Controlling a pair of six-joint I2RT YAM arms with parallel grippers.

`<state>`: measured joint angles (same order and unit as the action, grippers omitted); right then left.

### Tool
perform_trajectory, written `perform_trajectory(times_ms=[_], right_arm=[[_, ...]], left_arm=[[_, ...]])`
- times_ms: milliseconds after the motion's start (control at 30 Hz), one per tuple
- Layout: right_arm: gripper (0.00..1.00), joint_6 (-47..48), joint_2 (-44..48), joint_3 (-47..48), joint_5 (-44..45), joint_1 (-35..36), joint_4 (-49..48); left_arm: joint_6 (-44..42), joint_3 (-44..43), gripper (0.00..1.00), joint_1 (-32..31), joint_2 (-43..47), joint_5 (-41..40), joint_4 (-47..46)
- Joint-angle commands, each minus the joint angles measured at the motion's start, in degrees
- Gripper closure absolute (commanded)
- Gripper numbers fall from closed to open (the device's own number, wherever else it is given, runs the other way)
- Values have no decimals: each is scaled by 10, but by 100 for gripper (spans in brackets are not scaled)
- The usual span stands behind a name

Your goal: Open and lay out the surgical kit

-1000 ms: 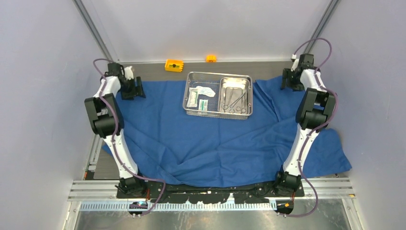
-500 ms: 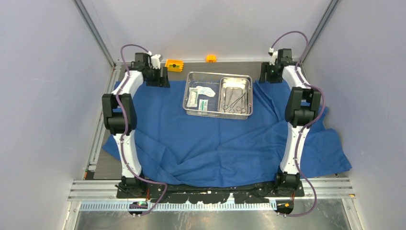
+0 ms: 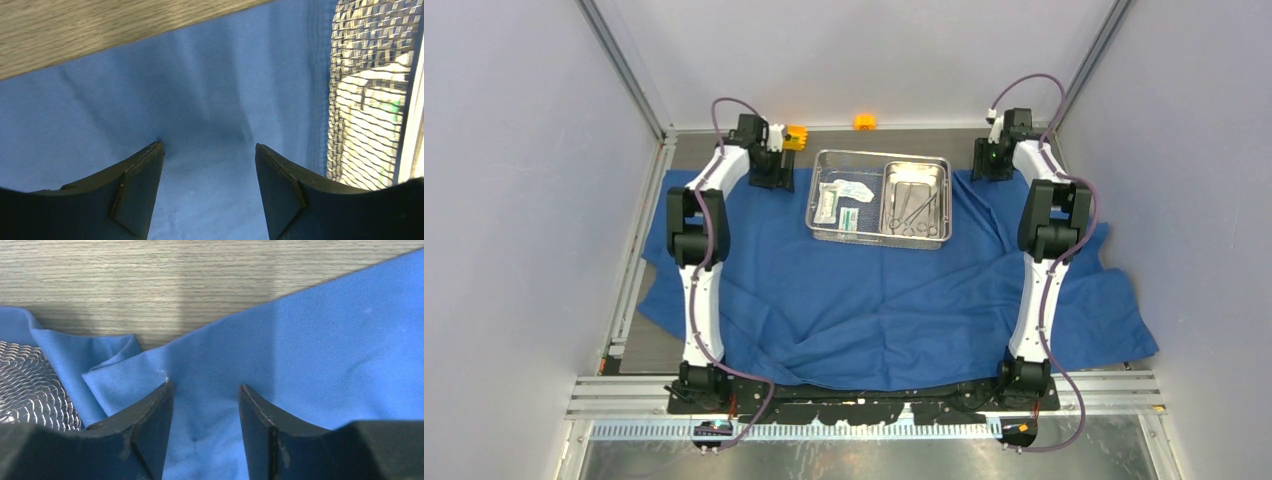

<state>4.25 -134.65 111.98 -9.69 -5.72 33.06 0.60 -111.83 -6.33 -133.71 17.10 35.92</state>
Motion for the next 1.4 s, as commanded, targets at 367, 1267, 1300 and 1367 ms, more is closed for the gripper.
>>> perform_trajectory(times_ms=[367,1267,1300,1367], right_arm=[[34,13,148,-63,-50,-2,4],[36,35,194,-104,-74,-2,27],[36,36,196,-104,-73,-2,27],[36,37,198,-106,-73,-2,28]], left_arm=[[-67,-32,52,-17,-34,-135,119],[-87,53,64,-26,-19,-126,135],[-88,52,69,-26,-20,-124,136],[-88,48,79,-25,-22,-119,141]])
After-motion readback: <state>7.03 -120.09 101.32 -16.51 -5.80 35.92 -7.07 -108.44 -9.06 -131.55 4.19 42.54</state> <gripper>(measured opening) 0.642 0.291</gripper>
